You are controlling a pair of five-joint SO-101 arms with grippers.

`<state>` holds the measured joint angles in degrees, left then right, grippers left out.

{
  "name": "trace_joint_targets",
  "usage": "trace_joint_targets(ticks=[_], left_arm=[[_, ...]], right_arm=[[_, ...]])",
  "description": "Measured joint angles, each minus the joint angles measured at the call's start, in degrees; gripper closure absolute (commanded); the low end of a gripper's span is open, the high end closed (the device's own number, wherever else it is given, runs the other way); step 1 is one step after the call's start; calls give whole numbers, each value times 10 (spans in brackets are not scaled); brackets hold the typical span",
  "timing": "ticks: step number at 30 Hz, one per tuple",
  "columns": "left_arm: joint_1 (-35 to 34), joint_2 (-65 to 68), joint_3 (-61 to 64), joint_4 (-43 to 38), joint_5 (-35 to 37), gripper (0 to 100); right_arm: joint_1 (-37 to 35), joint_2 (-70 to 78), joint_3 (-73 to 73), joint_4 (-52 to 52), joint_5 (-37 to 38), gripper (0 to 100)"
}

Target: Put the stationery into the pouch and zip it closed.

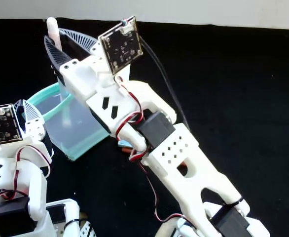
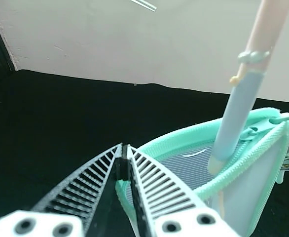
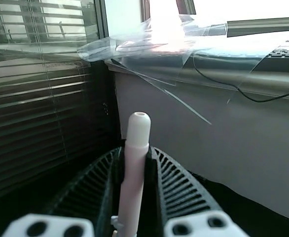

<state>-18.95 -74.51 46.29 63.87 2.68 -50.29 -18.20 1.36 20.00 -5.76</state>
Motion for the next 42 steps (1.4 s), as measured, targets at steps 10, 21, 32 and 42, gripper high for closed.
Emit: trace_joint_targets(ticks=[10,21,32,42], left_arm=[[0,0,0,0,0,992],[0,0,3,1,0,992],[0,-3,4,1,0,992],[0,-3,4,1,0,992]], right_arm=[[-37,-89,135,0,0,868],[-40,-149,146,114,0,703],[110,-168,97,167,0,848],[255,-245,290,301,38,849]])
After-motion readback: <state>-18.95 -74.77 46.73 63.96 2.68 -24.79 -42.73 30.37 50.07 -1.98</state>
